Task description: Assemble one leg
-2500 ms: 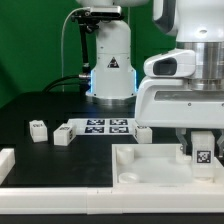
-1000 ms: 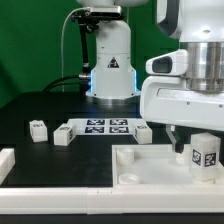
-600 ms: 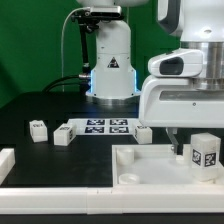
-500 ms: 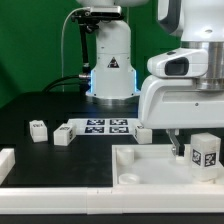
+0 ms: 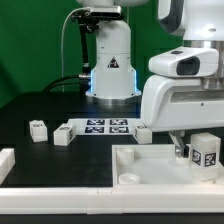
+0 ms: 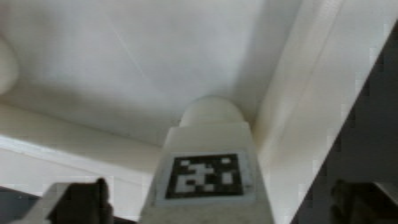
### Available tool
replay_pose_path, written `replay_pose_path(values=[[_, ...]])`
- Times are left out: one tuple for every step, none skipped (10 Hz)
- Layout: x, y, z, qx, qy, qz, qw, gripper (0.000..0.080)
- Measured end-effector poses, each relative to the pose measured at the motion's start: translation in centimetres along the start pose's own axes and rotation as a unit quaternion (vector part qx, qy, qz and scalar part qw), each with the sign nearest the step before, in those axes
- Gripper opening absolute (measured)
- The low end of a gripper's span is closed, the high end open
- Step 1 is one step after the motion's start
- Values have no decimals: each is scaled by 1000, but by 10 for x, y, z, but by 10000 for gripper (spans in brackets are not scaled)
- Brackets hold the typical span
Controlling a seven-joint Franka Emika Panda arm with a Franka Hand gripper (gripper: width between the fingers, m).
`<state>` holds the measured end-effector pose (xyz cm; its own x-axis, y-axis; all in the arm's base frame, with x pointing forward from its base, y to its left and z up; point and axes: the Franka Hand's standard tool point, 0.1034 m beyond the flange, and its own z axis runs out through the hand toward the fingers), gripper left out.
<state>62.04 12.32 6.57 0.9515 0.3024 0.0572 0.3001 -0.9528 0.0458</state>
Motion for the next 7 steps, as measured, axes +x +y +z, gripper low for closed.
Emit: replay_pose_path(values=[[0,0,0,0,0,0,1000,472],[0,0,0,0,0,3,1000,334],[0,0,0,0,0,15,1000,289],[0,0,0,0,0,15,1000,289],[0,0,0,0,0,18,1000,289],[0,-1,1,0,4,115,993,289],[0,-2,1,-3,8,189,982,289]])
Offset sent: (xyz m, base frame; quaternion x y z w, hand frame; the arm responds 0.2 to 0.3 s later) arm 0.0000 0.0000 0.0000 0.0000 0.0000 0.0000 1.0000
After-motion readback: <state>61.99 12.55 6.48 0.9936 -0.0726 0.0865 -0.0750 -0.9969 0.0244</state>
